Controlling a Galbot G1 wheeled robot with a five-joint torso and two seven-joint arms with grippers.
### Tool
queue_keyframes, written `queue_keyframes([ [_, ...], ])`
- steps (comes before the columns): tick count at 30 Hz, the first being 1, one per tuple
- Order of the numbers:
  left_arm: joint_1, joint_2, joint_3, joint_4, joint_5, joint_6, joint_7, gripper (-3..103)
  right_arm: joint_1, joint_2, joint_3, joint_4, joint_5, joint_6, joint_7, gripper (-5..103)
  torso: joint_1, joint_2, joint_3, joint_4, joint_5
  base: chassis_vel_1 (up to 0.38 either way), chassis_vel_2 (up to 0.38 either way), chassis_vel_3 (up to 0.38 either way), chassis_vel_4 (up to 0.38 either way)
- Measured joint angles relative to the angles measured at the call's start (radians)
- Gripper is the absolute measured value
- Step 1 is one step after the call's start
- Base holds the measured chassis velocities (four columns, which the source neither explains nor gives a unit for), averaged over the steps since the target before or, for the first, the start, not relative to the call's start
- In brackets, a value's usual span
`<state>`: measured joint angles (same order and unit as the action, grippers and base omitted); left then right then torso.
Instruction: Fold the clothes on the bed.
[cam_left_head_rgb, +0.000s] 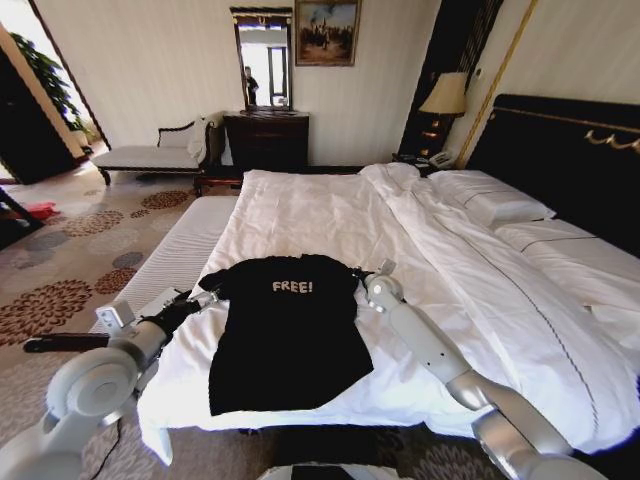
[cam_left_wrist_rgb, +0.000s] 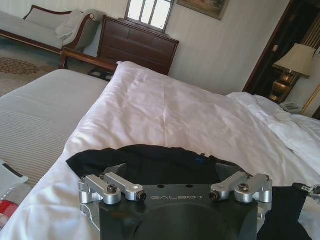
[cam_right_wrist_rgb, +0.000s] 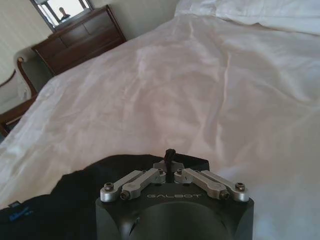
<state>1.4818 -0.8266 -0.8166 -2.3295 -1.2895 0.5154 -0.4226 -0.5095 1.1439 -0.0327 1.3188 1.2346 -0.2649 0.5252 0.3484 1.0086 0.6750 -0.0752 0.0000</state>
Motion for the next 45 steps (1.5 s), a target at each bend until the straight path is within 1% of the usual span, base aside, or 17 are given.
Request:
queue_keyframes([
  [8, -0.001, -0.006, 0.007, 0.005, 0.011, -0.001, 0.000, 100, -0.011, 0.002, 0.008, -0.028, -0.071, 0.099, -0.087, 2, 0.000, 0.000, 0.000, -0.0003, 0.0000, 0.000, 0.000, 0.000, 0.000],
  [15, 0.006, -0.009, 0.014, 0.009, 0.031, -0.004, 0.003, 100, -0.022, 0.037, 0.036, -0.073, -0.141, 0.240, -0.167, 2, 0.000, 0.000, 0.000, 0.0004, 0.0000, 0.000, 0.000, 0.000, 0.000],
  [21, 0.005, -0.016, 0.021, 0.020, 0.039, -0.007, 0.005, 100, -0.062, 0.018, 0.065, -0.034, -0.170, 0.323, -0.201, 2, 0.000, 0.000, 0.000, -0.0001, 0.0000, 0.000, 0.000, 0.000, 0.000],
  [23, 0.004, -0.017, 0.024, 0.021, 0.041, -0.007, 0.005, 100, -0.073, 0.014, 0.070, -0.032, -0.183, 0.323, -0.193, -2, 0.000, 0.000, 0.000, -0.0002, 0.0000, 0.000, 0.000, 0.000, 0.000],
  [26, 0.003, -0.020, 0.031, 0.022, 0.045, -0.007, 0.006, 100, -0.092, 0.009, 0.082, -0.037, -0.210, 0.314, -0.150, 2, 0.000, 0.000, 0.000, 0.0000, 0.0000, 0.000, 0.000, 0.000, 0.000],
  [29, 0.003, -0.024, 0.037, 0.023, 0.049, -0.007, 0.006, 100, -0.110, -0.003, 0.096, -0.042, -0.238, 0.300, -0.116, 15, 0.000, 0.000, 0.000, -0.0004, 0.0001, 0.000, 0.000, 0.000, 0.000],
  [30, 0.003, -0.024, 0.037, 0.023, 0.049, -0.007, 0.006, 100, -0.110, -0.003, 0.096, -0.042, -0.238, 0.300, -0.116, 15, 0.000, 0.000, 0.000, -0.0004, 0.0001, 0.000, 0.000, 0.000, 0.000],
  [32, 0.006, -0.024, 0.038, 0.023, 0.052, -0.007, 0.007, 100, -0.123, -0.017, 0.105, -0.029, -0.247, 0.294, -0.114, 25, 0.000, 0.000, 0.000, -0.0005, 0.0001, 0.000, 0.000, 0.000, 0.000],
  [33, 0.006, -0.024, 0.038, 0.023, 0.052, -0.007, 0.007, 100, -0.125, -0.022, 0.108, -0.020, -0.249, 0.293, -0.114, 25, 0.000, 0.000, 0.000, -0.0003, 0.0003, 0.000, 0.000, 0.000, 0.000],
  [35, 0.006, -0.025, 0.038, 0.023, 0.052, -0.007, 0.007, 100, -0.127, -0.029, 0.110, -0.001, -0.249, 0.290, -0.110, 37, 0.000, 0.000, 0.000, 0.0000, -0.0001, 0.000, 0.000, 0.000, 0.000],
  [36, 0.006, -0.025, 0.038, 0.023, 0.052, -0.007, 0.007, 100, -0.127, -0.029, 0.110, -0.001, -0.249, 0.290, -0.110, 37, 0.000, 0.000, 0.000, 0.0000, -0.0001, 0.000, 0.000, 0.000, 0.000],
  [38, 0.006, -0.026, 0.037, 0.022, 0.052, -0.007, 0.007, 100, -0.127, -0.038, 0.109, 0.022, -0.246, 0.262, -0.087, 47, 0.000, 0.000, 0.000, 0.0002, -0.0001, 0.000, 0.000, 0.000, 0.000],
  [39, 0.006, -0.026, 0.037, 0.022, 0.052, -0.007, 0.007, 100, -0.127, -0.038, 0.109, 0.022, -0.246, 0.262, -0.087, 47, 0.000, 0.000, 0.000, 0.0002, -0.0001, 0.000, 0.000, 0.000, 0.000],
  [40, 0.006, -0.027, 0.035, 0.022, 0.052, -0.007, 0.007, 100, -0.127, -0.041, 0.107, 0.029, -0.243, 0.244, -0.073, 52, 0.000, 0.000, 0.000, 0.0001, -0.0002, 0.000, 0.000, 0.000, 0.000],
  [42, 0.002, -0.030, 0.025, 0.019, 0.050, -0.008, 0.007, 100, -0.127, -0.042, 0.099, 0.051, -0.226, 0.164, -0.006, 63, 0.000, 0.000, 0.000, 0.0000, 0.0001, 0.000, 0.000, 0.000, 0.000],
  [44, -0.001, -0.033, 0.018, 0.016, 0.046, -0.010, 0.007, 100, -0.128, -0.040, 0.096, 0.063, -0.215, 0.136, 0.017, 63, 0.000, 0.000, 0.000, -0.0002, 0.0001, 0.000, 0.000, 0.000, 0.000],
  [45, -0.005, -0.037, 0.008, 0.012, 0.042, -0.013, 0.007, 100, -0.130, -0.038, 0.091, 0.083, -0.201, 0.108, 0.040, 69, 0.000, 0.000, 0.000, -0.0001, 0.0000, 0.000, 0.000, 0.000, 0.000],
])
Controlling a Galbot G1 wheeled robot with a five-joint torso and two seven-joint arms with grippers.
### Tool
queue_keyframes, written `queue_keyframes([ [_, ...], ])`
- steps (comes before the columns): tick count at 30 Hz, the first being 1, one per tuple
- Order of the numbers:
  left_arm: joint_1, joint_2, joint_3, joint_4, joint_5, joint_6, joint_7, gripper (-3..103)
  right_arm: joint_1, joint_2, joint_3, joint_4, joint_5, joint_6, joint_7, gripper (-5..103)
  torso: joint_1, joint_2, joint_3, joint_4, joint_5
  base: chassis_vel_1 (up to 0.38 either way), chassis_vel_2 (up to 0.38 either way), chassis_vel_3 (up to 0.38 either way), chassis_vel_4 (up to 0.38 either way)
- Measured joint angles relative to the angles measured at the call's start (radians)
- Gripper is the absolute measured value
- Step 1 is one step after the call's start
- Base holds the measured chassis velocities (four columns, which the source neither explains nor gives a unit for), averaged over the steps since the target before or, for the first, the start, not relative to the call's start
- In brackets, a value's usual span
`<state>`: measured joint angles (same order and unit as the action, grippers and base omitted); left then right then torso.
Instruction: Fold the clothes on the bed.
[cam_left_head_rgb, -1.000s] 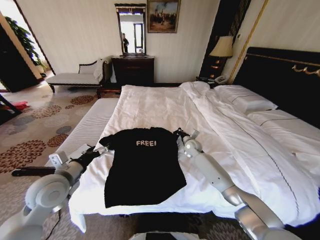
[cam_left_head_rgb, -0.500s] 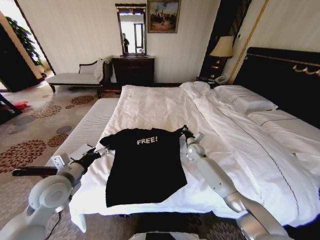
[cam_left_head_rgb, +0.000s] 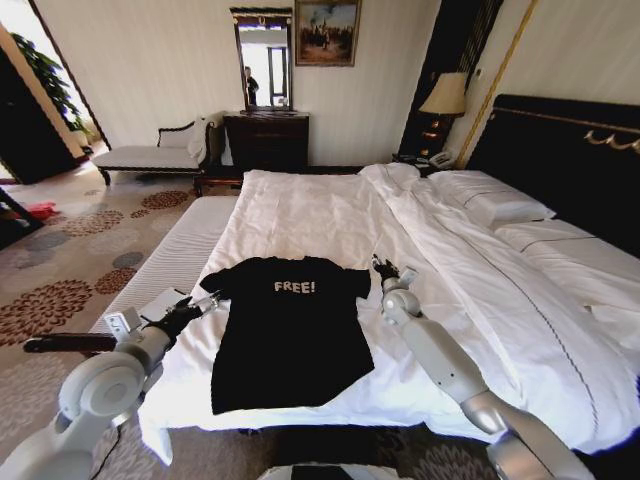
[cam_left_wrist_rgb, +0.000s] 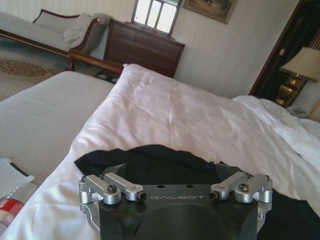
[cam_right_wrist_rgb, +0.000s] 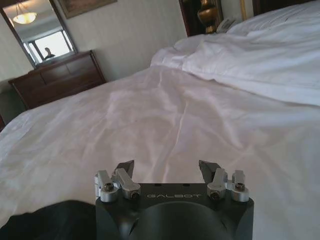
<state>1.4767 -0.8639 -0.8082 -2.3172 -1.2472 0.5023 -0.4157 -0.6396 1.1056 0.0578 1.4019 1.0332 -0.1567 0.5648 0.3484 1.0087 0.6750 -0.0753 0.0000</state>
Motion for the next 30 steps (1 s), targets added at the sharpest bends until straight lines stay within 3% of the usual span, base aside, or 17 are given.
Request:
queue_keyframes([
  [8, 0.034, -0.016, -0.009, 0.011, 0.022, 0.026, -0.027, 100, -0.025, -0.004, -0.048, 0.060, 0.001, -0.041, 0.027, 99, 0.000, 0.000, 0.000, 0.0001, -0.0001, 0.000, 0.000, 0.000, 0.000],
  [11, 0.051, -0.006, -0.007, 0.025, 0.015, 0.056, -0.054, 100, -0.027, 0.003, -0.047, 0.060, -0.001, -0.040, 0.031, 100, 0.000, 0.000, 0.000, 0.0001, -0.0001, 0.000, 0.000, 0.000, 0.000],
  [15, 0.108, 0.029, -0.005, 0.065, -0.078, 0.116, -0.094, 100, -0.026, 0.005, -0.042, 0.057, -0.007, -0.029, 0.030, 100, 0.000, 0.000, 0.000, -0.0001, 0.0000, 0.000, 0.000, 0.000, 0.000],
  [17, 0.125, 0.030, -0.001, 0.080, -0.085, 0.122, -0.082, 100, -0.024, 0.005, -0.041, 0.054, -0.008, -0.028, 0.030, 100, 0.000, 0.000, 0.000, 0.0001, 0.0000, 0.000, 0.000, 0.000, 0.000],
  [25, 0.060, -0.056, 0.071, 0.259, -0.151, 0.132, 0.096, 100, -0.015, -0.001, -0.033, 0.041, -0.007, -0.033, 0.035, 100, 0.000, 0.000, 0.000, -0.0004, -0.0001, 0.000, 0.000, 0.000, 0.000],
  [30, 0.023, -0.090, 0.097, 0.315, -0.165, 0.134, 0.146, 102, -0.011, -0.004, -0.032, 0.033, -0.004, -0.037, 0.038, 100, 0.000, 0.000, 0.000, 0.0000, 0.0002, 0.000, 0.000, 0.000, 0.000],
])
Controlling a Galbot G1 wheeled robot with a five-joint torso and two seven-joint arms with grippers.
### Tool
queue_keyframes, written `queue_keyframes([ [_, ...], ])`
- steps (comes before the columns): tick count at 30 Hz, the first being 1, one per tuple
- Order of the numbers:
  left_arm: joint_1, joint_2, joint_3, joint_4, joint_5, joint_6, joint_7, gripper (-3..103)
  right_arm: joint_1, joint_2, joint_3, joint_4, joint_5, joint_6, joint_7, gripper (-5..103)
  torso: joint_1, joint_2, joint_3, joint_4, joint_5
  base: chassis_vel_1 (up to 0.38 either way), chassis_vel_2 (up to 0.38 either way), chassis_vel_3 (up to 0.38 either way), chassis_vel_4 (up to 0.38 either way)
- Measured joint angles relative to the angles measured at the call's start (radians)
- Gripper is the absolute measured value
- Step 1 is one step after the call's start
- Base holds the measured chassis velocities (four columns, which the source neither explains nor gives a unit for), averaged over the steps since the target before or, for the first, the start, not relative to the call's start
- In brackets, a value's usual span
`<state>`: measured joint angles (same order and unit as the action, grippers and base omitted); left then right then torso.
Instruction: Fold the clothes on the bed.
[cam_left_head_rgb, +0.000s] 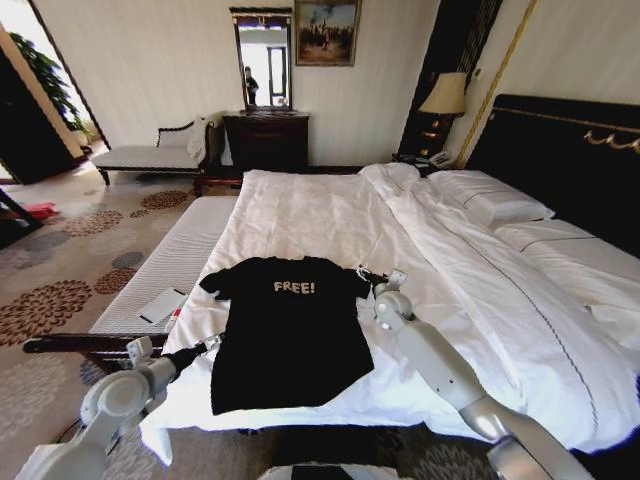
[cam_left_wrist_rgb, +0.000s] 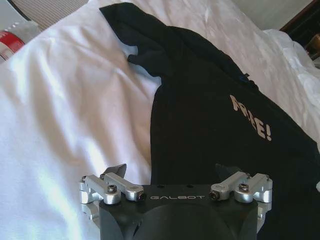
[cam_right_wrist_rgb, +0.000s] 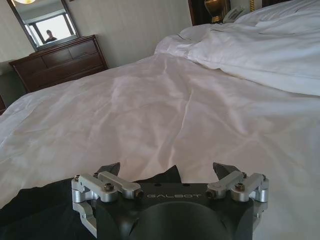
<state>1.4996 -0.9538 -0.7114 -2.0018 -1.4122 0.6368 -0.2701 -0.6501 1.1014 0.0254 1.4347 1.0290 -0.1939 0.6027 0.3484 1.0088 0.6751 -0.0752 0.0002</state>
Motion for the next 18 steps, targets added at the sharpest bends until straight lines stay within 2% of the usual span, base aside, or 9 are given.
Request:
queue_keyframes([
  [3, -0.006, -0.019, 0.009, 0.013, -0.012, 0.002, 0.009, 98, 0.000, -0.003, 0.000, -0.004, 0.000, -0.002, 0.000, 100, 0.000, 0.000, 0.000, 0.0000, -0.0002, 0.000, 0.000, 0.000, 0.000],
  [4, -0.006, -0.026, 0.014, 0.017, -0.010, 0.002, 0.013, 93, 0.001, -0.005, 0.000, -0.005, 0.000, -0.003, 0.000, 100, 0.000, 0.000, 0.000, 0.0000, -0.0002, 0.000, 0.000, 0.000, 0.000],
  [6, -0.006, -0.030, 0.018, 0.018, -0.003, 0.002, 0.017, 93, 0.002, -0.006, 0.000, -0.006, 0.001, -0.004, 0.001, 100, 0.000, 0.000, 0.000, 0.0001, -0.0002, 0.000, 0.000, 0.000, 0.000],
  [9, -0.002, -0.045, 0.031, 0.023, 0.026, -0.007, 0.030, 77, 0.006, -0.012, -0.001, -0.007, 0.002, -0.005, 0.004, 100, 0.000, 0.000, 0.000, 0.0001, -0.0001, 0.000, 0.000, 0.000, 0.000],
  [11, -0.002, -0.047, 0.032, 0.024, 0.030, -0.010, 0.032, 77, 0.006, -0.014, -0.001, -0.007, 0.003, -0.006, 0.005, 100, 0.000, 0.000, 0.000, 0.0000, -0.0001, 0.000, 0.000, 0.000, 0.000],
  [12, -0.001, -0.052, 0.032, 0.026, 0.034, -0.015, 0.038, 66, 0.007, -0.017, -0.001, -0.006, 0.004, -0.006, 0.006, 100, 0.000, 0.000, 0.000, 0.0000, -0.0002, 0.000, 0.000, 0.000, 0.000],
  [13, 0.000, -0.053, 0.031, 0.026, 0.037, -0.018, 0.044, 61, 0.006, -0.019, 0.001, -0.005, 0.005, -0.006, 0.007, 100, 0.000, 0.000, 0.000, 0.0001, -0.0001, 0.000, 0.000, 0.000, 0.000],
  [15, 0.001, -0.053, 0.030, 0.027, 0.042, -0.021, 0.051, 61, 0.005, -0.022, 0.003, -0.004, 0.005, -0.006, 0.007, 100, 0.000, 0.000, 0.000, 0.0002, -0.0002, 0.000, 0.000, 0.000, 0.000],
  [18, 0.007, -0.054, 0.029, 0.031, 0.067, -0.031, 0.070, 44, -0.002, -0.031, 0.008, -0.003, 0.005, -0.007, 0.008, 100, 0.000, 0.000, 0.000, 0.0000, -0.0001, 0.000, 0.000, 0.000, 0.000],
])
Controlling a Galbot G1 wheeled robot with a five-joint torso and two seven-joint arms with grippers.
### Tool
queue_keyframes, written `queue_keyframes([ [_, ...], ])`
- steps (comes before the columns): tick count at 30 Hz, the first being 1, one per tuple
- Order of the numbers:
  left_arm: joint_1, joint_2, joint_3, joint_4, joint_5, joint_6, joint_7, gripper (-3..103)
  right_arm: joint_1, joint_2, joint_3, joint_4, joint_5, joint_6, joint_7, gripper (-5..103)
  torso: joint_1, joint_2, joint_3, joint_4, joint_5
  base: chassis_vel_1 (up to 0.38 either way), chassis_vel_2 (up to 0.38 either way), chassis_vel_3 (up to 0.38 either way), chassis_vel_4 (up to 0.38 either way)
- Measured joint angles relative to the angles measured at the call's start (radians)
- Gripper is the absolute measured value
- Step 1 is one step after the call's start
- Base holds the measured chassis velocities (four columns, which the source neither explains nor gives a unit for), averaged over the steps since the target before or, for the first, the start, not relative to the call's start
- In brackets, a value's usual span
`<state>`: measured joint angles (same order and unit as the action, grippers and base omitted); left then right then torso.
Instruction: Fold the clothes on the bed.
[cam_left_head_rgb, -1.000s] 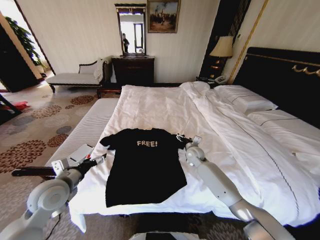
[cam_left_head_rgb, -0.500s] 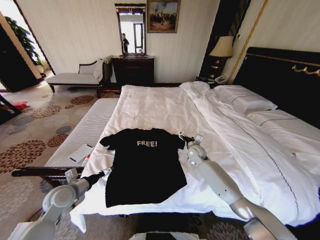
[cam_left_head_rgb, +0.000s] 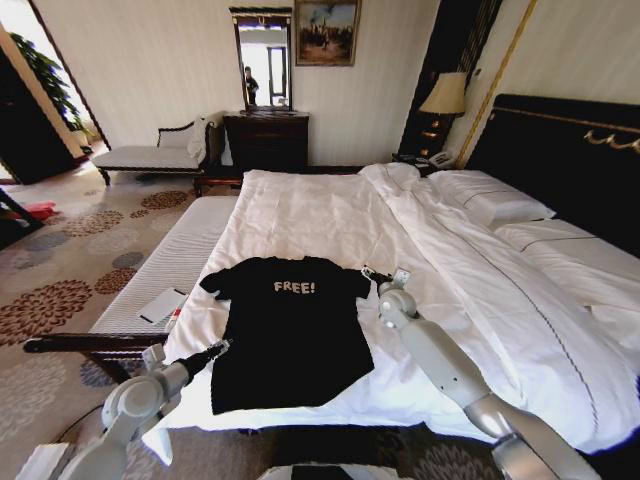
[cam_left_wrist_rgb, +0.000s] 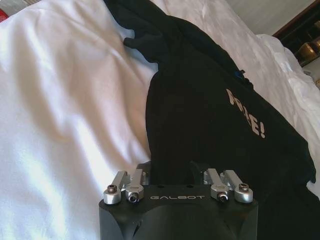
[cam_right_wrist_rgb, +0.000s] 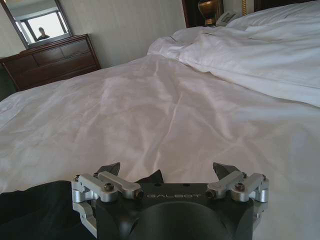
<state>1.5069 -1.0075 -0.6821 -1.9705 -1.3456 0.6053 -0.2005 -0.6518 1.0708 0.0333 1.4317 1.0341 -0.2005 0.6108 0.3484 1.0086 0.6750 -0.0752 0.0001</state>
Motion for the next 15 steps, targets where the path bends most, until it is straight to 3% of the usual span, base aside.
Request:
queue_keyframes([
  [1, 0.001, -0.001, 0.000, 0.003, 0.006, -0.003, 0.003, 39, -0.001, -0.002, 0.002, 0.000, 0.000, 0.000, 0.001, 100, 0.000, 0.000, 0.000, -0.0002, 0.0000, 0.000, 0.000, 0.000, 0.000],
  [3, 0.001, -0.001, -0.001, 0.004, 0.008, -0.005, 0.004, 39, -0.002, -0.003, 0.003, 0.001, 0.000, 0.000, 0.001, 100, 0.000, 0.000, 0.000, -0.0001, 0.0000, 0.000, 0.000, 0.000, 0.000],
  [4, 0.002, -0.004, -0.001, 0.008, 0.016, -0.010, 0.007, 28, -0.004, -0.005, 0.004, 0.002, 0.000, 0.000, 0.002, 100, 0.000, 0.000, 0.000, -0.0001, 0.0000, 0.000, 0.000, 0.000, 0.000],
  [10, 0.004, -0.013, 0.005, 0.019, 0.041, -0.020, 0.016, 12, -0.004, -0.006, 0.004, 0.004, 0.000, -0.001, 0.006, 100, 0.000, 0.000, 0.000, 0.0000, -0.0001, 0.000, 0.000, 0.000, 0.000],
  [12, 0.004, -0.015, 0.008, 0.022, 0.048, -0.024, 0.016, 3, -0.005, -0.006, 0.004, 0.004, 0.000, -0.001, 0.009, 100, 0.000, 0.000, 0.000, 0.0000, -0.0002, 0.000, 0.000, 0.000, 0.000],
  [15, 0.006, -0.012, 0.006, 0.023, 0.052, -0.026, 0.016, 0, -0.006, -0.006, 0.003, 0.003, -0.001, -0.002, 0.010, 100, 0.000, 0.000, 0.000, 0.0000, -0.0002, 0.000, 0.000, 0.000, 0.000],
])
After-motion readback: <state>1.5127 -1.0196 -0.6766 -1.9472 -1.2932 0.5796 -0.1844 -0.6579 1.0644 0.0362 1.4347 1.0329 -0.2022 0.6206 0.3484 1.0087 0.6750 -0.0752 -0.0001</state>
